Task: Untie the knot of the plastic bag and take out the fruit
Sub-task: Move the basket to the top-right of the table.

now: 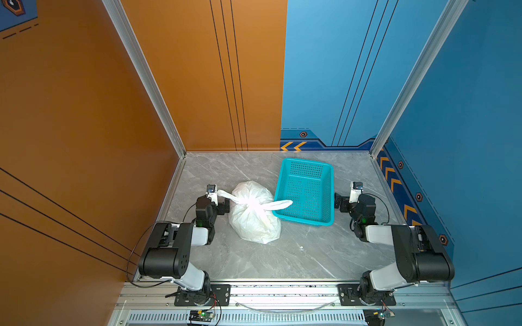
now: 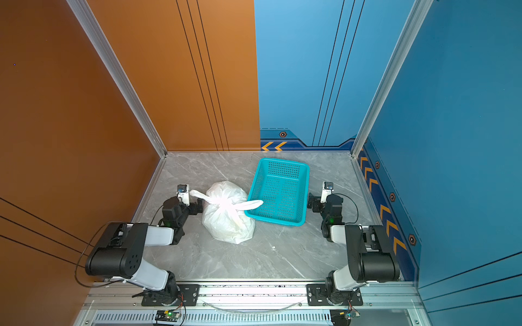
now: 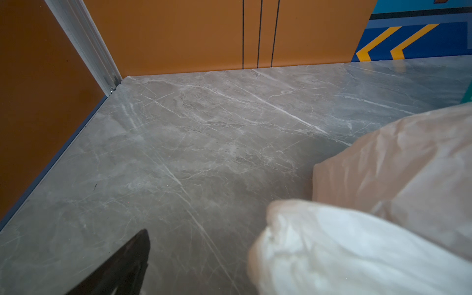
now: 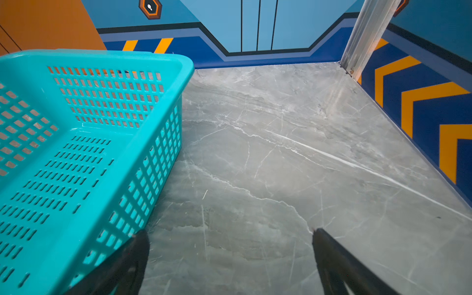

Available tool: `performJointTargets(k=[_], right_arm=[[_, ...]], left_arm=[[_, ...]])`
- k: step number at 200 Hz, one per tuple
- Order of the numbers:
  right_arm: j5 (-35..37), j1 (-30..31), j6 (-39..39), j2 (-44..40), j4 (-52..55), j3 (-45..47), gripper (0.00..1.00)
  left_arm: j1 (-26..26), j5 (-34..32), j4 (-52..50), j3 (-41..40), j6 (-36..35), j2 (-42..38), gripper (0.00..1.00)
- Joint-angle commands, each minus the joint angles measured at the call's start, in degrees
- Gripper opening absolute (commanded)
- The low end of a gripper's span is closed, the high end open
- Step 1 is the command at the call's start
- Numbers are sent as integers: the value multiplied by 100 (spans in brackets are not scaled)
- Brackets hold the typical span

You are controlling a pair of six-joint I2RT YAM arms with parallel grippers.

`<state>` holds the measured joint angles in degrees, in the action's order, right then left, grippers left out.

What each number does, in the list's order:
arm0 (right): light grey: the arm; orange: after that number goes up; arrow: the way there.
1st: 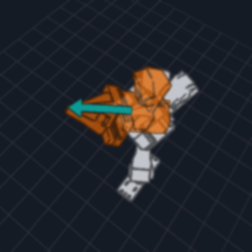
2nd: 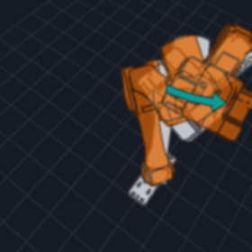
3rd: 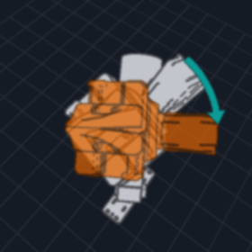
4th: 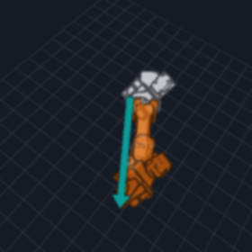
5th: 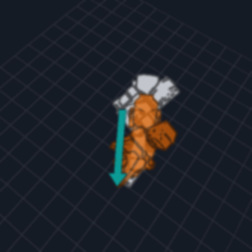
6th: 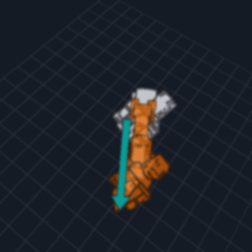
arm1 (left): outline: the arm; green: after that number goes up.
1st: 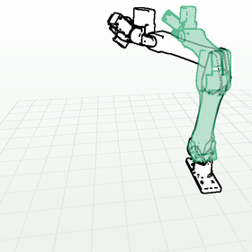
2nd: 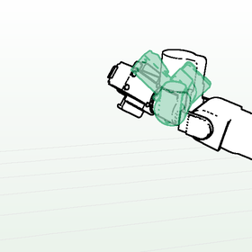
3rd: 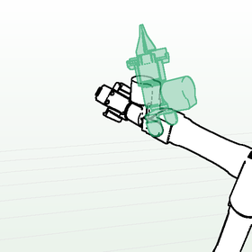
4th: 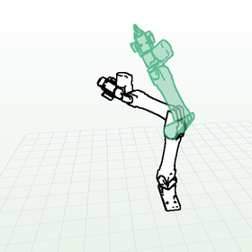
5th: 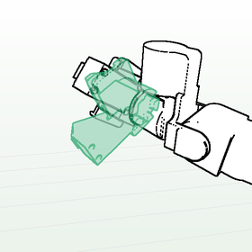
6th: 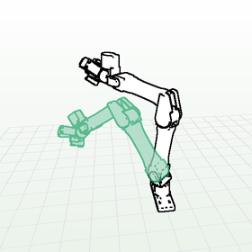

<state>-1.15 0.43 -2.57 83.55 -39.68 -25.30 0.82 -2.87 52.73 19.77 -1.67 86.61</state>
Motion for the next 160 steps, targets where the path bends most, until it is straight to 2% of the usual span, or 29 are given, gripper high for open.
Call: performJointTargets(k=[1, 18, 37, 72, 100, 133, 160], right_arm=[[676, 201, -25, -790, 2243, -901, 100], [967, 453, -126, -1201, 2981, -1179, 100], [1124, 782, -292, -1423, 4092, -1724, 100], [1176, 1346, -549, -1003, 5965, -2730, 100], [1469, 1465, -599, -636, 6696, -3044, 100], [1544, 1141, -556, -102, 7219, -3376, 100], [1614, 843, -485, 263, 7465, -3640, 100]], left_arm=[[50, -826, -688, 57, 249, -791, 98], [42, -924, -2102, 523, 462, -1303, 98], [16, -830, -2975, 868, 722, -1730, 98], [12, -363, -4908, 1791, 968, -2109, 98], [47, -95, -6522, 2623, 1149, -2220, 98], [209, 198, -7116, 3015, 1421, -2324, 98], [361, 223, -7110, 3038, 1483, -2279, 98]])
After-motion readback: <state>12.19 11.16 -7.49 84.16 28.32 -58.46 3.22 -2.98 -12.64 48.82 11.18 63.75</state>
